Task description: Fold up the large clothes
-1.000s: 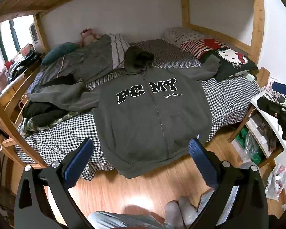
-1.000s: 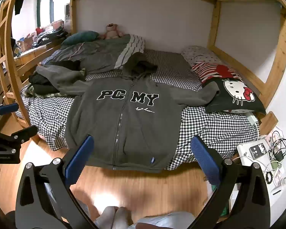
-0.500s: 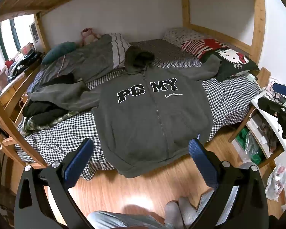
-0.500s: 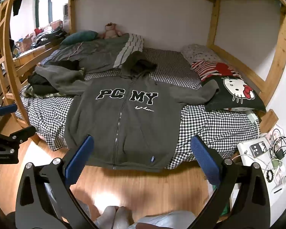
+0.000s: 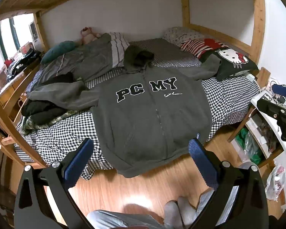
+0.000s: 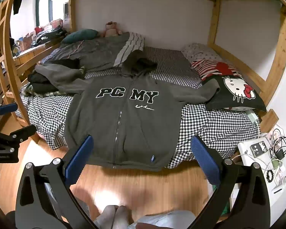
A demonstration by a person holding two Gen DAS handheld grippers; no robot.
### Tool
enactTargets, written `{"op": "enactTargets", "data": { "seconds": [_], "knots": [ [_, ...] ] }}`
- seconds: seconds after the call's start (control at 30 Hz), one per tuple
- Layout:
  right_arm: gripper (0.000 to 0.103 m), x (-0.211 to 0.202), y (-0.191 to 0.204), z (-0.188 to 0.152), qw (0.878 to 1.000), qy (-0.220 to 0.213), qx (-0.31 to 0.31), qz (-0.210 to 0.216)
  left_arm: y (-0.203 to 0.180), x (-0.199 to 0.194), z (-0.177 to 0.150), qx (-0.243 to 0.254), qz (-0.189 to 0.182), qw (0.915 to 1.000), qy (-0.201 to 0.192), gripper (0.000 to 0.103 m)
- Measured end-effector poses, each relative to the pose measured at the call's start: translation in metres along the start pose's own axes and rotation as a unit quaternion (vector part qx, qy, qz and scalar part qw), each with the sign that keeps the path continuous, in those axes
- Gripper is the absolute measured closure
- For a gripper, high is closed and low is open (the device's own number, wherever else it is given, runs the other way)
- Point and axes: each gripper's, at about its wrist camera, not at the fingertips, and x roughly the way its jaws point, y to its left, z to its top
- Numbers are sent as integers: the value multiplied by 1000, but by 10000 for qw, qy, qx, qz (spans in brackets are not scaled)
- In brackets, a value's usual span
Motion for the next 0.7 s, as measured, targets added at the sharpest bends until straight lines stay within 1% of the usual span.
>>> {"op": "enactTargets", "data": {
  "seconds": [0.23,0.33,0.43,0.53,0.57,0.63,0.7],
  "knots": [
    [3,14,-3,4,10000,35,56,-33,3,14,4,-124,-6,9999,26,4],
    [3,22,-7,8,9999,44,124,-55,5,23,13,-197,13,9998,0,4],
    [3,22,-11,8,9998,-91,190,23,6,21,21,-279,45,9993,-227,4],
    [3,23,-22,3,9988,-154,441,113,10,17,25,-431,-41,9982,-407,4],
    [3,24,-27,1,9982,-167,563,78,12,17,25,-481,-100,9976,-485,4],
    [3,25,-37,-4,9966,-221,795,-23,15,21,25,-524,-81,9972,-519,4],
    [3,28,-48,-8,9939,-317,1060,-27,16,30,22,-483,-85,9972,-559,4]
  ]
}}
